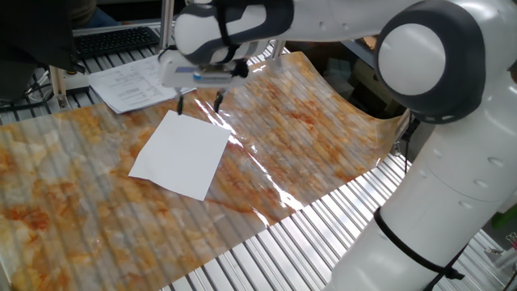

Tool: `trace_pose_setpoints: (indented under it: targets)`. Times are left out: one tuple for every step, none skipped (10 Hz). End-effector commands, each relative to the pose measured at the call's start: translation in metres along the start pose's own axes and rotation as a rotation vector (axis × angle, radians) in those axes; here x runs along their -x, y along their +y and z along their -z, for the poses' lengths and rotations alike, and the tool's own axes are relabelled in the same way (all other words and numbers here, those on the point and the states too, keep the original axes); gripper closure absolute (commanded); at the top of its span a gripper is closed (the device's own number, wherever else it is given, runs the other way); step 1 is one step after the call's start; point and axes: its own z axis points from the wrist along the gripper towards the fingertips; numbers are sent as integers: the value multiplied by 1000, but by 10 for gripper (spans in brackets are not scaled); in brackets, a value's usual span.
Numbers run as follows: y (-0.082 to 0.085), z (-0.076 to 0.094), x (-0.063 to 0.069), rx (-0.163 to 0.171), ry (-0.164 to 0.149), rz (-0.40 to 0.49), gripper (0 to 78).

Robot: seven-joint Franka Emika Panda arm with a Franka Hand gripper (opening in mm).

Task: Flip over and spread out the paper that is laid flat on the table

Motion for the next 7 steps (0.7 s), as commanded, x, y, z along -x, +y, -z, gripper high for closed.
trace_pose_setpoints:
  targets:
    - [-13,13,6,-3,-1,59,1]
    - [-13,14,6,-1,-3,64,1]
    - [-13,15,8,-4,-4,73,1]
    - [-14,17,9,-4,-3,72,1]
    - [-15,18,9,-5,-3,70,1]
    - [-17,21,8,-6,-2,71,1]
    - [-18,21,8,-6,-2,71,1]
